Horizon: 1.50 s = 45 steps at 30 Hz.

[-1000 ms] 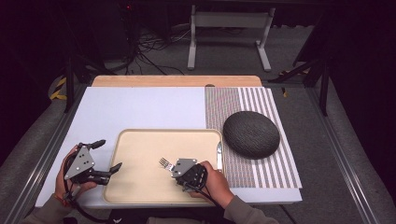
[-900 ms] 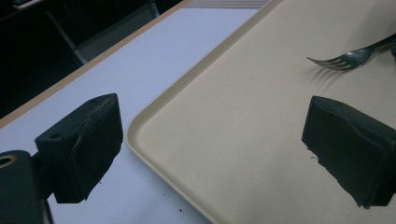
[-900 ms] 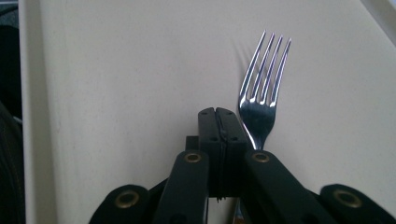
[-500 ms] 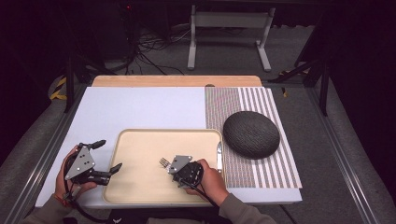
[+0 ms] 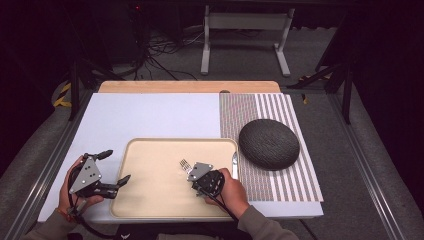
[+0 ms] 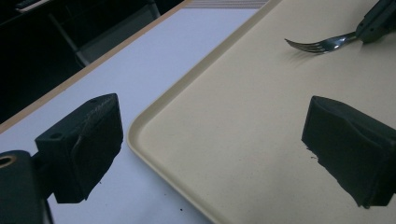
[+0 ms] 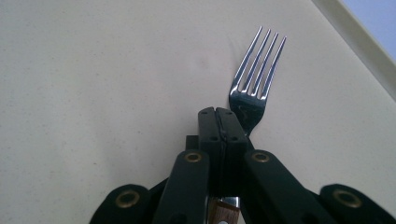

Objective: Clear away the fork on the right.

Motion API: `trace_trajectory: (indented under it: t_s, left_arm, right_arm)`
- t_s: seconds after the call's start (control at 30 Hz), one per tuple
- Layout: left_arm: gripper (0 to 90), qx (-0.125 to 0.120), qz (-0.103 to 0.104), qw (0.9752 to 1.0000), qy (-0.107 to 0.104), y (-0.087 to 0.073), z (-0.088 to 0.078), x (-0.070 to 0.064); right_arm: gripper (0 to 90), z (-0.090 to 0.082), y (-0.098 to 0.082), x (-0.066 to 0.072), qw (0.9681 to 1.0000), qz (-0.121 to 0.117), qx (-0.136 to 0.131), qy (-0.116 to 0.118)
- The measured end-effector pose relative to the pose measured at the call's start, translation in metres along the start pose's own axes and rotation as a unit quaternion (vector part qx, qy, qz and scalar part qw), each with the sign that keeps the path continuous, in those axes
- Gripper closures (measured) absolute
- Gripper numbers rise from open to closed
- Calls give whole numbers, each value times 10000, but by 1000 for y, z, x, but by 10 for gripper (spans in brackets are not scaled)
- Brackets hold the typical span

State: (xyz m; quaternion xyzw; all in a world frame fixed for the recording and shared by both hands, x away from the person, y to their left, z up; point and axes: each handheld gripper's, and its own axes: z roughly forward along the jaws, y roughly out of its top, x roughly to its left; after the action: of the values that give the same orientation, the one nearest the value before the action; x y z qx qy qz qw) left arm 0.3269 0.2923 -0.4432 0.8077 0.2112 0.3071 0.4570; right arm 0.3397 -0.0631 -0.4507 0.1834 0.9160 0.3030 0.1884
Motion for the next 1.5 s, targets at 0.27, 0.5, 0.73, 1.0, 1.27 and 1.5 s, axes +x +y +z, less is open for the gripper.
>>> trace_trajectory:
  t_s: [0.27, 0.5, 0.73, 1.0, 1.27, 1.5]
  left_arm:
    - [60, -11, 3, 10000, -2, 0, 0, 0]
    - [60, -35, -12, 10000, 6, 0, -1, 0]
    - [61, -27, -2, 10000, -3, 0, -1, 0]
    - [62, -25, -6, 10000, 9, 0, -1, 0]
    - [61, -25, -3, 10000, 15, 0, -2, 0]
    - [62, -36, -4, 10000, 22, 0, -1, 0]
  right_arm:
    - [900, -3, -5, -7, 9999, 100, 20, -75]
    - [900, -5, -8, -12, 9996, 220, 77, -153]
    - [900, -8, -11, -14, 9993, 272, 136, -239]
    - [900, -12, -18, -19, 9987, 427, 156, -231]
    - [900, -18, -25, -25, 9982, 513, 185, -264]
    - [900, -21, -30, -28, 9978, 570, 194, -267]
